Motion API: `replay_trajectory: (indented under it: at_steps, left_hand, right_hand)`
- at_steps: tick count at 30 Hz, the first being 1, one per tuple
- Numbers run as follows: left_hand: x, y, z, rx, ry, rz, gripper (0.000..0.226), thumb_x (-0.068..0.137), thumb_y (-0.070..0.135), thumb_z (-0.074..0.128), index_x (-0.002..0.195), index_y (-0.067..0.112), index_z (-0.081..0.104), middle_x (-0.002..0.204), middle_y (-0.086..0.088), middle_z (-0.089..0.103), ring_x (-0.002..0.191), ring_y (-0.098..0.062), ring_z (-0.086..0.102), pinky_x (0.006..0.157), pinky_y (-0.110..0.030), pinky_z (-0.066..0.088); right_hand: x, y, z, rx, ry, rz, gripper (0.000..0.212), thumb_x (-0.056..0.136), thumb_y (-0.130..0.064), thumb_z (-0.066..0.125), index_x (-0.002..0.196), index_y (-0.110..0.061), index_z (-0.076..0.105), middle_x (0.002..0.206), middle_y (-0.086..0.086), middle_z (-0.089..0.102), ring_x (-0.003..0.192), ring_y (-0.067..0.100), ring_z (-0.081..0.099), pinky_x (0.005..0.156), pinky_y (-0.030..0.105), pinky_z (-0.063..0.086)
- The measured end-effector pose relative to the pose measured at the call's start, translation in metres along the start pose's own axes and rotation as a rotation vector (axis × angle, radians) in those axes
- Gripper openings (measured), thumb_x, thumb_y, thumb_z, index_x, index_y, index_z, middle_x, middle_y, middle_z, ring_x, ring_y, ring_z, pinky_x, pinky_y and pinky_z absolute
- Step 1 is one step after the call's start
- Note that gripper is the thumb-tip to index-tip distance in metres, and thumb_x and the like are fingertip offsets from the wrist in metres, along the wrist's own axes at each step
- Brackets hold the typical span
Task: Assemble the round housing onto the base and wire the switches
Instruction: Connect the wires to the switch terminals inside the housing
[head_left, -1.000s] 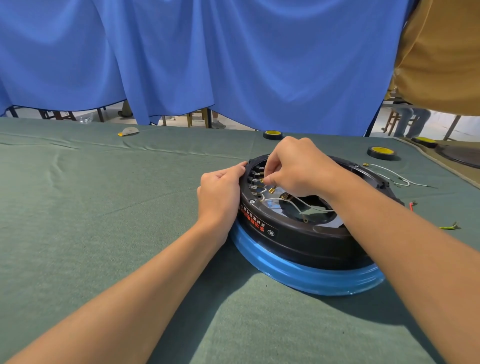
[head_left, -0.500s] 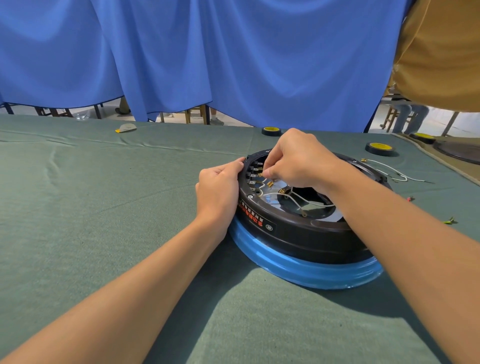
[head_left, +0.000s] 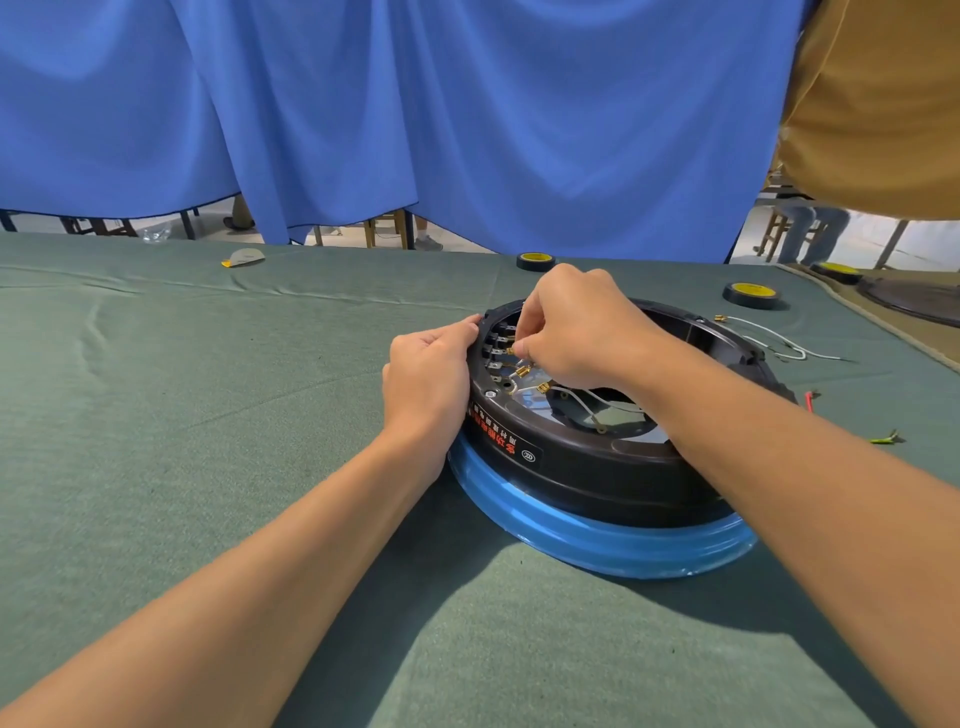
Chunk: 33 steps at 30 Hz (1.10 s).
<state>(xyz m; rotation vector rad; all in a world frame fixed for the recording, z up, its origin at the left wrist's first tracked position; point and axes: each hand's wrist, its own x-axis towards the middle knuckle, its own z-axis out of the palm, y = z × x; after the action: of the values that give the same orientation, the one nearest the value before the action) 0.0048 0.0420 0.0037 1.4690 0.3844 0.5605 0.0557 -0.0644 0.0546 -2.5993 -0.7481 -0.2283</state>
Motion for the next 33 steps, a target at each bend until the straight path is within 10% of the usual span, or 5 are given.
replay_trajectory:
  at_steps: [6,13,27,33]
  left_hand:
    - [-0.001,0.0,0.001,0.001,0.014,-0.009,0.027,0.068,0.039,0.057,0.061,0.02,0.076,0.081,-0.016,0.075,0.092,-0.041,0.069,0.093,-0.059,0.05]
    - [0.001,-0.002,0.003,-0.017,0.025,-0.008,0.03,0.067,0.039,0.058,0.069,0.017,0.078,0.081,-0.016,0.075,0.092,-0.041,0.069,0.093,-0.06,0.05]
    - [0.002,-0.004,0.003,-0.016,0.026,0.002,0.035,0.069,0.039,0.059,0.068,0.006,0.071,0.08,-0.019,0.074,0.09,-0.042,0.069,0.093,-0.059,0.05]
    - [0.002,-0.006,0.002,-0.023,0.021,0.002,0.037,0.072,0.037,0.059,0.074,0.002,0.071,0.084,-0.02,0.074,0.092,-0.042,0.069,0.093,-0.059,0.05]
  right_hand:
    - [0.002,-0.003,-0.003,0.144,-0.03,0.149,0.015,0.088,-0.012,0.064,0.099,-0.005,0.069,0.1,0.013,0.065,0.101,0.027,0.062,0.085,0.041,0.055]
    - [0.007,-0.006,-0.001,0.244,-0.024,0.284,0.012,0.087,-0.013,0.064,0.093,-0.003,0.066,0.098,0.013,0.062,0.069,0.021,0.05,0.049,0.024,0.034]
    - [0.008,-0.007,0.003,0.295,-0.062,0.298,0.022,0.089,-0.016,0.062,0.109,-0.007,0.067,0.111,0.012,0.064,0.096,0.024,0.06,0.073,0.027,0.048]
    - [0.01,-0.01,0.005,0.268,-0.065,0.325,0.018,0.088,-0.016,0.063,0.102,-0.006,0.064,0.098,0.009,0.058,0.081,0.025,0.051,0.053,0.026,0.034]
